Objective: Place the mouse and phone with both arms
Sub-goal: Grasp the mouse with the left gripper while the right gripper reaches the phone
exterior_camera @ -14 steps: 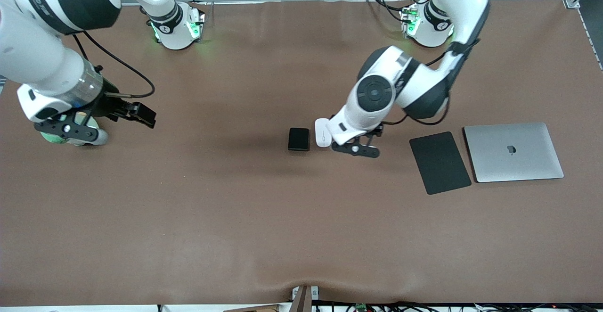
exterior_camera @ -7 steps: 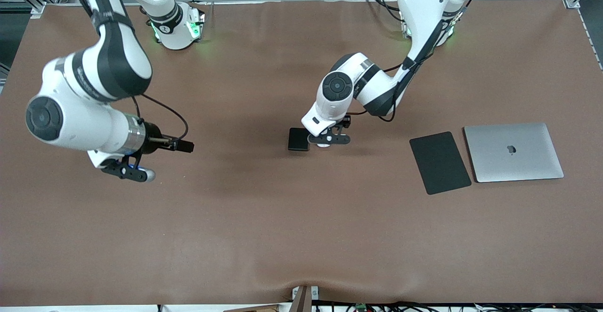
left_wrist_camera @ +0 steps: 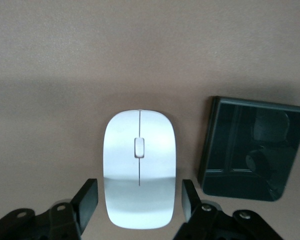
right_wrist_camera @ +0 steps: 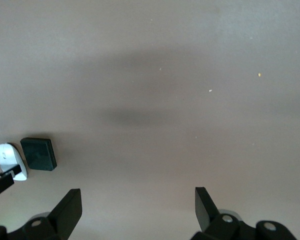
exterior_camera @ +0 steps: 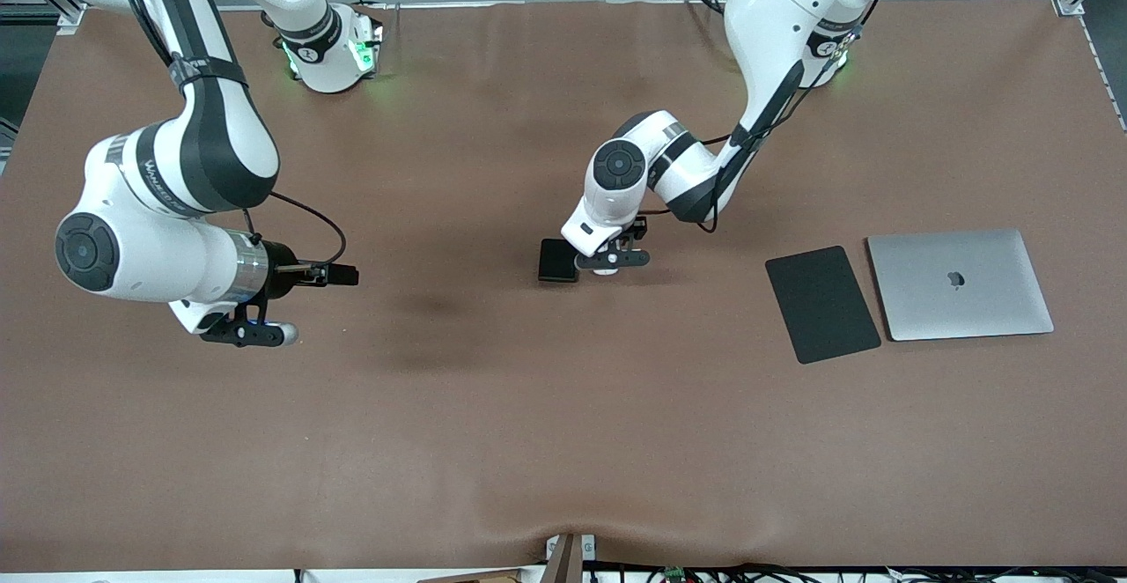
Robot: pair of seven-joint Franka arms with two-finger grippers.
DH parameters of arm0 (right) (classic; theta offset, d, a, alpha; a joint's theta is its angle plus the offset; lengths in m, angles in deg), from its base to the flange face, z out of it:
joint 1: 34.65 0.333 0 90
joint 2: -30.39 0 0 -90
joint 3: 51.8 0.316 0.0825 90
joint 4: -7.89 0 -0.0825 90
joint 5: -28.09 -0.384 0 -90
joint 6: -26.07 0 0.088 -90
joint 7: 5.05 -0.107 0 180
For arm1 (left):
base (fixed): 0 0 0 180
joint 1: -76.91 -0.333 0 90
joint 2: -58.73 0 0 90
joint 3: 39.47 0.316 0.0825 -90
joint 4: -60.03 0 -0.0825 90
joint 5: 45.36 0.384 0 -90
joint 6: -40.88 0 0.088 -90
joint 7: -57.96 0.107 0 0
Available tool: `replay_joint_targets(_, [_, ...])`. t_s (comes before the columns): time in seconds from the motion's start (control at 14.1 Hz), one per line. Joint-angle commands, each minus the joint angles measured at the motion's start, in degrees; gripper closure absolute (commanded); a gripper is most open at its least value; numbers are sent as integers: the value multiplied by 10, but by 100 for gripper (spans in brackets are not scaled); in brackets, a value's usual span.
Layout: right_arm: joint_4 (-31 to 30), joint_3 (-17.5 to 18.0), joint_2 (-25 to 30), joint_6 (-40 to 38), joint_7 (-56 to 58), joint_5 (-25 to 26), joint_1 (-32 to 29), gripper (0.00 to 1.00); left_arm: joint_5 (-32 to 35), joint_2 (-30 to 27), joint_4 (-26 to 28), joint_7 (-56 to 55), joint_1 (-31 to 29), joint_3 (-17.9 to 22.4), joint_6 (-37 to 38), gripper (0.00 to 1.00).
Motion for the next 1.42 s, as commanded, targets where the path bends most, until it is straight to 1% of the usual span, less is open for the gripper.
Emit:
replay_joint_targets(0.0, [-57,4,33,40,32,-13,-9,0,22,5,-3,-22,6,4,-9,25])
replay_joint_targets(0.07, [-63,4,37,49,32,-13,-7,0,23,9,-3,-22,7,4,-9,25])
replay_joint_targets(0.28, [-62,5,38,53,37,-10,-3,0,31,13,-4,-21,7,4,-9,35])
replay_joint_targets(0.36, [-62,5,36,71,59,-7,4,0,33,12,-4,-20,6,4,-8,44])
replay_joint_targets(0.43, [-64,5,34,95,81,-5,15,0,35,9,-4,-16,2,4,-7,60])
replay_joint_targets(0.57, [-58,5,29,108,84,-7,29,0,45,-9,-2,-10,-11,4,4,93])
replay_joint_targets(0.64, [-48,5,21,111,80,-5,47,0,49,-29,-2,-3,-27,4,25,100])
replay_joint_targets(0.78, [-20,4,-6,113,54,-2,83,0,50,-78,-1,28,-69,2,82,100])
replay_joint_targets(0.99, [46,4,-68,116,-68,41,150,0,50,-140,3,99,-142,0,154,100])
replay_joint_targets(1.07, [63,4,-90,118,-118,52,175,0,50,-151,8,132,-171,-1,168,100])
replay_joint_targets(1.21, [85,4,-132,132,-204,56,206,0,50,-176,29,214,-232,-1,174,100])
replay_joint_targets(1.35, [85,4,-154,181,-216,54,239,0,50,-191,46,278,-291,-3,174,100])
